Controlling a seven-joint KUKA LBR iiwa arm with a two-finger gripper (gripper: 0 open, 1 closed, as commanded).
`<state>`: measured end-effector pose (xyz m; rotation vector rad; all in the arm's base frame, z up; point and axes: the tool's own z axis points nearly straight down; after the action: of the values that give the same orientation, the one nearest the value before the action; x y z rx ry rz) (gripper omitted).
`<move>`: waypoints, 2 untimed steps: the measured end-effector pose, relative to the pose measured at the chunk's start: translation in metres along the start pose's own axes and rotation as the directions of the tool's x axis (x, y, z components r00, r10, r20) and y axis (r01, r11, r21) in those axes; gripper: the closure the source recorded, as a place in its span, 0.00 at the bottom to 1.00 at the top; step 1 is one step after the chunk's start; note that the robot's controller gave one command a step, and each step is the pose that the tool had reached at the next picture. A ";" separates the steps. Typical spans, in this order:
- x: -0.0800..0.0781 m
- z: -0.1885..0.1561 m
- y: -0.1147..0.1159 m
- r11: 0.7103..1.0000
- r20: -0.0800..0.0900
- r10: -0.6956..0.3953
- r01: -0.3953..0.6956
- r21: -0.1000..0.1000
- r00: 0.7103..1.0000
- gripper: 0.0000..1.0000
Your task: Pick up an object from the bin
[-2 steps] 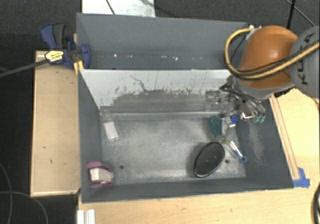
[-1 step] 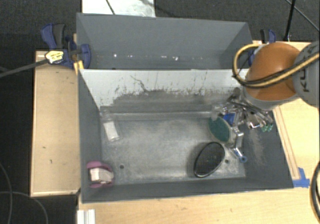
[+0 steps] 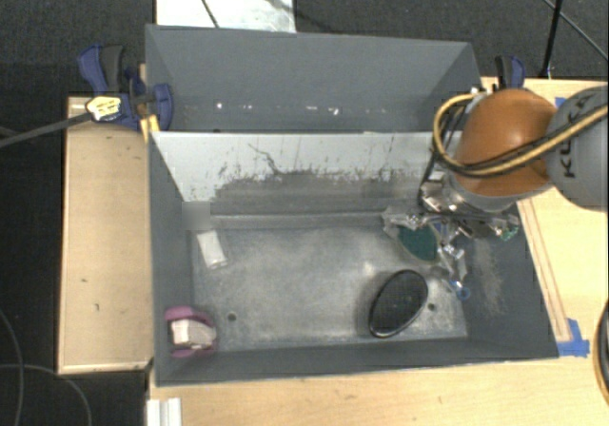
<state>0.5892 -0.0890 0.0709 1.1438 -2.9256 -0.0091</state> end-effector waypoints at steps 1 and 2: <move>0.001 0.000 -0.001 1.000 0.001 0.004 -0.004 0.004 1.000 1.00; 0.027 0.000 0.006 0.995 0.004 0.095 -0.095 0.002 0.995 1.00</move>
Offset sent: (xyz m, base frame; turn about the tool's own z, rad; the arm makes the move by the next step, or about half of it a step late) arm 0.0000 0.0000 0.0000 0.0000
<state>0.5649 -0.1031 0.0706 1.0040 -2.9806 -0.0081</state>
